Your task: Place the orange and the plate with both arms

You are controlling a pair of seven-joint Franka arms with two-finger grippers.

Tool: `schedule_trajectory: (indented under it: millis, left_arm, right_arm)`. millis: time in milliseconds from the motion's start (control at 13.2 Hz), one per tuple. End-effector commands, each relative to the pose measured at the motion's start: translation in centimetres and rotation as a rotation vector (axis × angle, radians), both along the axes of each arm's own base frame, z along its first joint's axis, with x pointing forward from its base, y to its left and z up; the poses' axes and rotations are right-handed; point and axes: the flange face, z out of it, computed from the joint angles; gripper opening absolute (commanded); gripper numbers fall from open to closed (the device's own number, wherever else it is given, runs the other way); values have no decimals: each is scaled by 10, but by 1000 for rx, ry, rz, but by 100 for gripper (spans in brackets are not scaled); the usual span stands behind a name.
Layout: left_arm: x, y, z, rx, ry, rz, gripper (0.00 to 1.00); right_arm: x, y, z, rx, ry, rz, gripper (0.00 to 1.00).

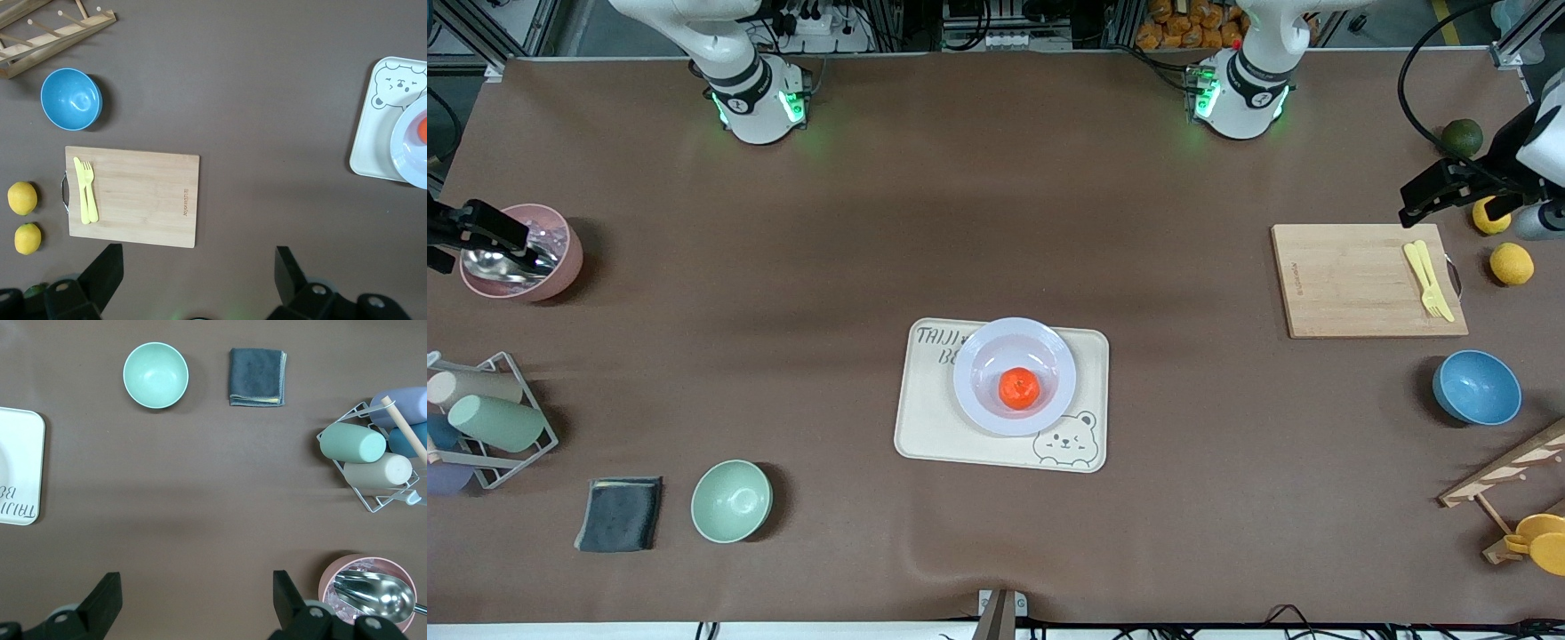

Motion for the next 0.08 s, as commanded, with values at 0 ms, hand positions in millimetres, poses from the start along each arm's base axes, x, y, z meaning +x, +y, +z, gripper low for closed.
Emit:
schedule_trajectory:
  millis: [0]
  left_arm:
    - [-6,2,6,-18,4,-20,100]
  right_arm:
    - [-1,-1,3,-19,-4,-14,100]
